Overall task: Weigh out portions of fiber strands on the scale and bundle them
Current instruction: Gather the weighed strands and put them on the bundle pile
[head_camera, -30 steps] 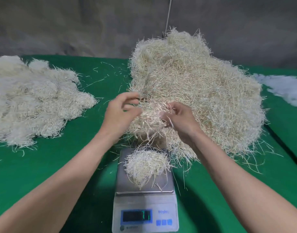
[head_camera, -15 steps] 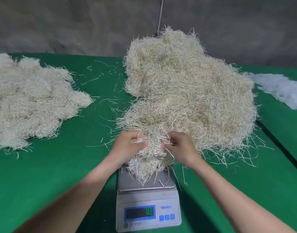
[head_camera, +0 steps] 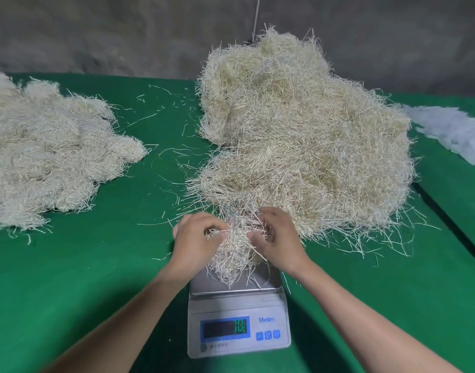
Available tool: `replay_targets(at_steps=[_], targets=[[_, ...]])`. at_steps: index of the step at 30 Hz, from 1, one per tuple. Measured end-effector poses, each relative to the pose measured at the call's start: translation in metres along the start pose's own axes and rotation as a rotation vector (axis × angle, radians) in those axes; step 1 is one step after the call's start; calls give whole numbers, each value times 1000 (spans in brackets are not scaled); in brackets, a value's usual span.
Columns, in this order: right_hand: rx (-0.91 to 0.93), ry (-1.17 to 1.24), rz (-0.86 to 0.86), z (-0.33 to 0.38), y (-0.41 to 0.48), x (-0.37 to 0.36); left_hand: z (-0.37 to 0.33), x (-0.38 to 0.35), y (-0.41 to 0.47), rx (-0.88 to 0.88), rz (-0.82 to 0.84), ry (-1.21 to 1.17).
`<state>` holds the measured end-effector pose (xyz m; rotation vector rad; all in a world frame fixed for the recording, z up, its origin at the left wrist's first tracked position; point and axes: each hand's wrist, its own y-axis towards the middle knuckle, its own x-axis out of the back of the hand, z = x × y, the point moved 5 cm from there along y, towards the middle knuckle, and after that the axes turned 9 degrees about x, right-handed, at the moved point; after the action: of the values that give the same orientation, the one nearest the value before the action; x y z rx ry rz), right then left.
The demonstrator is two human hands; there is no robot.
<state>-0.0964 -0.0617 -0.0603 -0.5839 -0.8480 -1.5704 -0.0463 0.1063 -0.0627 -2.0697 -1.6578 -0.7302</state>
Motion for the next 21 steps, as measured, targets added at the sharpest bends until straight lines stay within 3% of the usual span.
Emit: replay_targets(at_steps=[3, 10, 21], targets=[[-3, 33, 24, -1, 0, 0, 6, -7, 1, 71, 77, -57], [-129, 374, -20, -6, 2, 20, 6, 2, 3, 245, 90, -425], [24, 437, -215, 10, 2, 51, -6, 23, 4, 212, 16, -544]])
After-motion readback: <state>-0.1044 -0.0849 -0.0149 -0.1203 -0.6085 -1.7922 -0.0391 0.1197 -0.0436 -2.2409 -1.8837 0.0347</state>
